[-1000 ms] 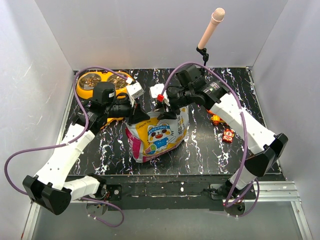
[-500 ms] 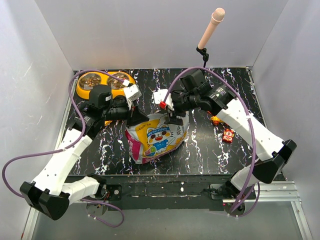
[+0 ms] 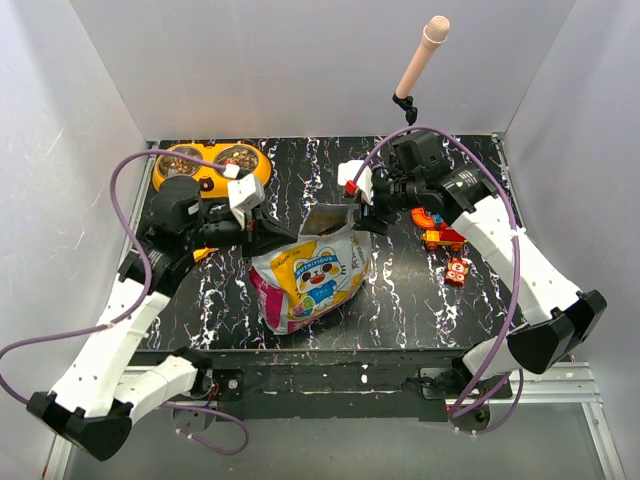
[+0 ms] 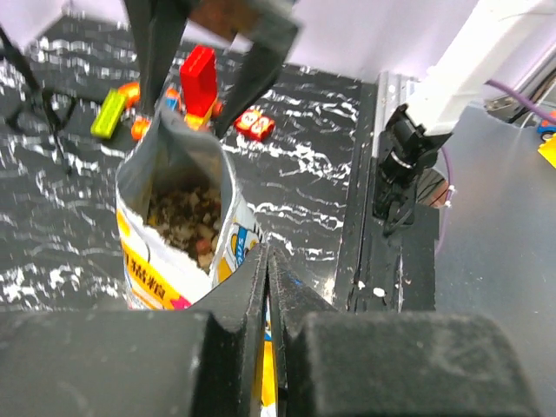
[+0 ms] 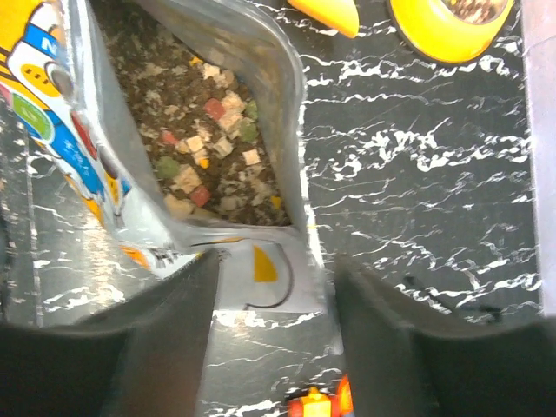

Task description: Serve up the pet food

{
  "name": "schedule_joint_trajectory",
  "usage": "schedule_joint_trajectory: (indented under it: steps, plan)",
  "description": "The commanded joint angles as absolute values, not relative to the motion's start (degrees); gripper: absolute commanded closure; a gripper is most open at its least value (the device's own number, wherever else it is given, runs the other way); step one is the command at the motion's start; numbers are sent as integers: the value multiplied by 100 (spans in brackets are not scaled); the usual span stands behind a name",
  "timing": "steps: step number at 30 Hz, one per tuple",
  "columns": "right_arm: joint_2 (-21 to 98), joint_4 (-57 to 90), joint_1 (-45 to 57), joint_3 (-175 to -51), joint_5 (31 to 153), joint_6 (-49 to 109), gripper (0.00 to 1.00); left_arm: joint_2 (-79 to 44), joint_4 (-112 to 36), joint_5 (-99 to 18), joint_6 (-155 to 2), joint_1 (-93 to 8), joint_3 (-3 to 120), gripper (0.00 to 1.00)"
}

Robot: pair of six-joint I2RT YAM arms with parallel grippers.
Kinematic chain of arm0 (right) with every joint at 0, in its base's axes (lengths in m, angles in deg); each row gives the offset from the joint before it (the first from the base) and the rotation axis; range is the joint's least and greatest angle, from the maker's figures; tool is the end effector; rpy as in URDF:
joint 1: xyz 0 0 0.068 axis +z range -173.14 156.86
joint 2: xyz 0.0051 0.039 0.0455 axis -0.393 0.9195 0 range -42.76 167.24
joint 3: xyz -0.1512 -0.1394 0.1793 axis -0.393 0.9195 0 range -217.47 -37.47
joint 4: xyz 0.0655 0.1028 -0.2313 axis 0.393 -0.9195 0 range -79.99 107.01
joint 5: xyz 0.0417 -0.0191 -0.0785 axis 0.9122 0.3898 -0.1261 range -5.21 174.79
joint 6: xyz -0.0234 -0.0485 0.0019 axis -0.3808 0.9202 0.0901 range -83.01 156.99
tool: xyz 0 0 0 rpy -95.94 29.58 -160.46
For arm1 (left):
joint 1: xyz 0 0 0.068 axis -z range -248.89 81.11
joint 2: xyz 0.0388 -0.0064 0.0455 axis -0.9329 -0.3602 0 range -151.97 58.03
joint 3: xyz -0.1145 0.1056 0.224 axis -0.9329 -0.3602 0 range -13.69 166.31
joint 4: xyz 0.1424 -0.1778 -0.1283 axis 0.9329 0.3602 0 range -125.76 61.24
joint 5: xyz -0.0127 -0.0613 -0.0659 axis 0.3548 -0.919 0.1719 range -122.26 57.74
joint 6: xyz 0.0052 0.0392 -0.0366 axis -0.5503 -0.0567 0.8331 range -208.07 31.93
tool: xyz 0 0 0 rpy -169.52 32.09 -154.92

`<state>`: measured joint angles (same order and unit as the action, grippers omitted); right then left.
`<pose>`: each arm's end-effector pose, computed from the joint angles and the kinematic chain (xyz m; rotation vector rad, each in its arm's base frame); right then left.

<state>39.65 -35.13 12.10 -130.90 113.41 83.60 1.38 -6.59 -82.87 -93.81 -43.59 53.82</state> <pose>0.2299 0.1832 0.4117 -1.6411 1.5018 0.4615 0.1652 -0.1085 0.4089 1.0749 1.5714 -1.0605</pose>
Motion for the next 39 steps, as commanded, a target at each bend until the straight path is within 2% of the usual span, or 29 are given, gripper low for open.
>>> schedule_joint_trajectory:
  steps: [1,2,4,7,10,11,12,16,17,19,24,33,39]
  plan:
    - [3809,-3511,1175,-13037,11511,8410,49,503,-1195,-8877,-9300,-4340,5540,100]
    - [3827,-3520,1175,-13063,11537,8410,56,512,-1168,-8877,-9282,-4340,5514,100]
    - [3862,-3546,1167,-13125,11625,8419,60,547,-1133,-8799,-9264,-4340,5435,100]
    - [3941,-3555,1175,-13160,11731,8480,75,547,-1037,-8361,-9343,-4340,5399,100]
    - [3924,-3590,1184,-13160,11582,8507,94,345,-861,-7832,-9334,-4340,5793,78]
    - [3889,-3581,1184,-13152,11495,8524,99,249,-852,-7640,-9274,-4340,5890,67]
    - [3854,-3581,1184,-13134,11398,8533,99,161,-860,-7455,-9186,-4340,5952,56]
    - [3678,-3616,1175,-13213,10906,8437,99,-216,-1027,-7138,-8852,-4235,6031,36]
    - [3652,-3677,1158,-13265,10844,8376,99,-401,-1010,-7041,-8590,-4165,6101,22]
    - [3573,-3818,1096,-13371,10948,8217,99,-726,-914,-6997,-8491,-3972,6286,2]
    - [3292,-3644,1061,-13091,11291,7734,99,-1175,-886,-6127,-8781,-2970,6515,2]
    - [3063,-3125,728,-12844,12020,6987,99,-1720,-852,-5467,-9343,-2249,6665,2]
    - [2852,-2685,350,-12624,12328,6635,99,-1861,-790,-5187,-9615,-1827,6524,15]
